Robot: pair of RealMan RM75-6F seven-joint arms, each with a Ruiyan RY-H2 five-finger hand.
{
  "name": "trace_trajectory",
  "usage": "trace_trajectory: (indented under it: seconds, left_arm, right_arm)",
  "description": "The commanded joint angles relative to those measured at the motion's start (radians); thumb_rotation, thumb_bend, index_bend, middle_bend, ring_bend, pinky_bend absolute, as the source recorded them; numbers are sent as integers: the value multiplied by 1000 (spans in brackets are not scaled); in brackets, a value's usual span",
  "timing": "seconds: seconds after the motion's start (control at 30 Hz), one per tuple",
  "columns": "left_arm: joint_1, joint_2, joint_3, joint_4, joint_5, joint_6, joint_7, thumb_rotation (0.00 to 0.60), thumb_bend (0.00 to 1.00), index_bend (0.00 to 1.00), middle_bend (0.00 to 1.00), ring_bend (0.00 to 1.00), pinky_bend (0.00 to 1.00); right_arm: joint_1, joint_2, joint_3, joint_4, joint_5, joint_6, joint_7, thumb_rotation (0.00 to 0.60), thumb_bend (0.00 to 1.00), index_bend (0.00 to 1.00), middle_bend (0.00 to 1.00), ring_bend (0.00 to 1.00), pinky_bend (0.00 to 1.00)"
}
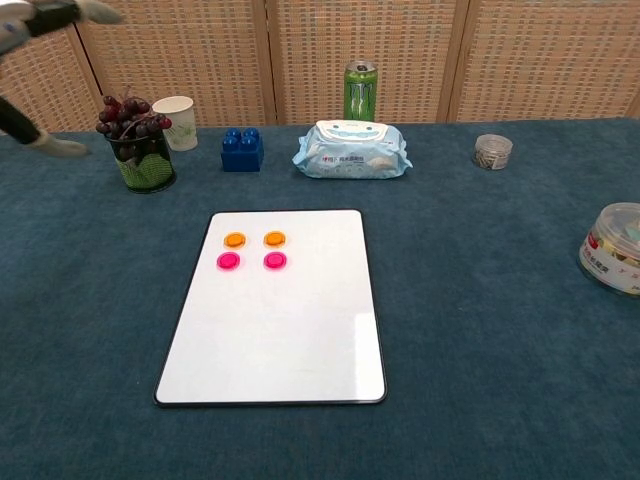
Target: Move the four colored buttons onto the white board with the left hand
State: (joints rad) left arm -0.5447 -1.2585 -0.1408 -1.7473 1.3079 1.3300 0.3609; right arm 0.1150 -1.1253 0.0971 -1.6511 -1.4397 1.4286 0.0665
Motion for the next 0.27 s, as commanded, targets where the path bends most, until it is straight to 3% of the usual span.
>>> trace_trajectory:
  seconds: [0.03,0.27]
  left_arm:
    - [127,76,53,-32,50,132,-59,600,49,0,0,0,0]
    - [289,51,88,6,-14,282,-60,600,56,0,0,0,0]
  right_arm:
    - [-1,-3,1,-1,0,5,-7,600,131,10,0,0,0]
    - [-5,-9,2,1,-3,18,-25,600,131,10,0,0,0]
